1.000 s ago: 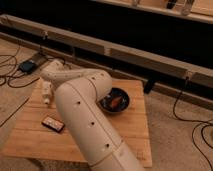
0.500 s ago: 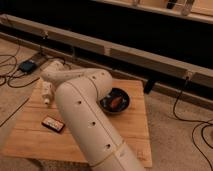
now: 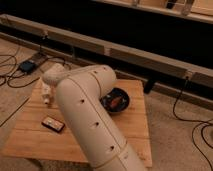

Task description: Wipe the white sponge on the table

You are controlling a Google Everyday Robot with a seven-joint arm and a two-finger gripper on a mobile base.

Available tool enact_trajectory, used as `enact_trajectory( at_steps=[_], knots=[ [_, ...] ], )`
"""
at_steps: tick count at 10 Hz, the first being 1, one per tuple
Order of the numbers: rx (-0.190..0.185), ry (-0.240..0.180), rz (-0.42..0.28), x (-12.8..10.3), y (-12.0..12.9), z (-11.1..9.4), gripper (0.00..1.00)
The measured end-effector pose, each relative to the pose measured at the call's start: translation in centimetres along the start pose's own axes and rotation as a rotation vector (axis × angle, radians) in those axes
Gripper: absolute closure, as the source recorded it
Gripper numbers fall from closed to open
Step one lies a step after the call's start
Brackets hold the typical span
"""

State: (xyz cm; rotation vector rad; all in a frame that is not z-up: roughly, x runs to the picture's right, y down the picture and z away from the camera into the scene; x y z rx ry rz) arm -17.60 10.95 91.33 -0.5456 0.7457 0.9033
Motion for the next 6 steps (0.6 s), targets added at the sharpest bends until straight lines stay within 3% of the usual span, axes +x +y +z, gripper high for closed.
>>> enact_trajectory(
  at_steps=[3, 6],
  knots=[
    [0.027, 0.069, -0.033, 0.8, -1.1, 0.7, 1.0],
    [0.019, 0.12, -0.052, 1.7, -1.5, 1.7, 1.0]
  ],
)
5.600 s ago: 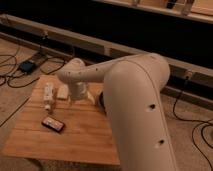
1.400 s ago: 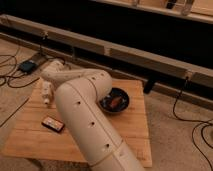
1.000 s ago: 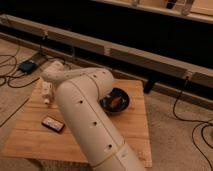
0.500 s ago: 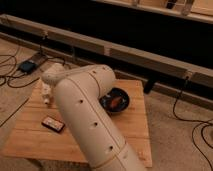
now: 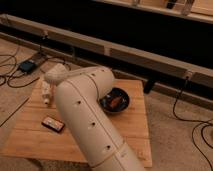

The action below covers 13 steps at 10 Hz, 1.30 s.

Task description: Wipe the white sponge on the table

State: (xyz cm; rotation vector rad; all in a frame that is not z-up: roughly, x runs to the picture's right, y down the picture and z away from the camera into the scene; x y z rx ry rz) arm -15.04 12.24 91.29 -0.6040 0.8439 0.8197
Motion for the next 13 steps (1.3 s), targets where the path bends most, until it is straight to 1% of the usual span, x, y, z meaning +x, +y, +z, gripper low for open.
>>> enact_trajectory(
  at_steps=[2, 5, 7, 8, 9, 10, 11, 13],
  knots=[
    [-0.018, 0.03, -0.031, 0.9, 0.5, 0.6, 1.0],
    [-0.041, 0.043, -0.11, 2.3, 2.2, 0.3, 1.0],
    [-0.059, 0.051, -0.192, 3.5, 4.8, 0.2, 1.0],
    [-0.064, 0.055, -0.218, 3.8, 5.7, 0.2, 1.0],
    [-0.075, 0.063, -0.256, 4.0, 7.3, 0.3, 1.0],
    [-0.084, 0.073, -0.282, 4.0, 8.5, 0.3, 1.0],
    [-0.091, 0.074, -0.293, 3.8, 9.1, 0.2, 1.0],
    [-0.111, 0.055, -0.31, 2.5, 10.7, -0.7, 1.0]
  ],
)
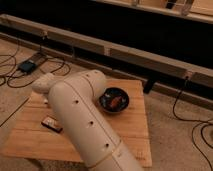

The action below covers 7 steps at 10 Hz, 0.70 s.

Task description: Wipe the white sponge on the table

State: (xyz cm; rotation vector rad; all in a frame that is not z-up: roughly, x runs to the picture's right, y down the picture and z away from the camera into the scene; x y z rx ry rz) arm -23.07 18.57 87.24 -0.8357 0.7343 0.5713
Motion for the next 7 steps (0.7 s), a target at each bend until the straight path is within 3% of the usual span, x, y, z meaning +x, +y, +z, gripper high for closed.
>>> enact_trajectory(
  at_steps=[3, 7],
  knots=[
    [-0.007, -0.039, -0.013, -2.4, 0.9, -2.0, 1.0],
    [0.019, -0.067, 0.037, -5.4, -1.2, -4.3, 1.0]
  ],
)
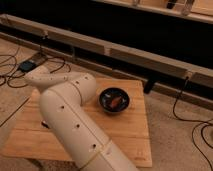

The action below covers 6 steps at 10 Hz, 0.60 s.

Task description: Wipe the white sponge on the table

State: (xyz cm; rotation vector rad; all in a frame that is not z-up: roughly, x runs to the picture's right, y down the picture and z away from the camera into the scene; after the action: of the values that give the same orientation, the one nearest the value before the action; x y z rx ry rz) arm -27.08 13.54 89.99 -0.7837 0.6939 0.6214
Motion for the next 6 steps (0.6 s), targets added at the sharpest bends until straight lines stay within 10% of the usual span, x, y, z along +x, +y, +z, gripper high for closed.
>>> enact_trajectory(
  at_steps=[6],
  knots=[
    [0.043, -0.004, 0.101, -1.8, -4.8, -1.0, 1.0]
  ],
)
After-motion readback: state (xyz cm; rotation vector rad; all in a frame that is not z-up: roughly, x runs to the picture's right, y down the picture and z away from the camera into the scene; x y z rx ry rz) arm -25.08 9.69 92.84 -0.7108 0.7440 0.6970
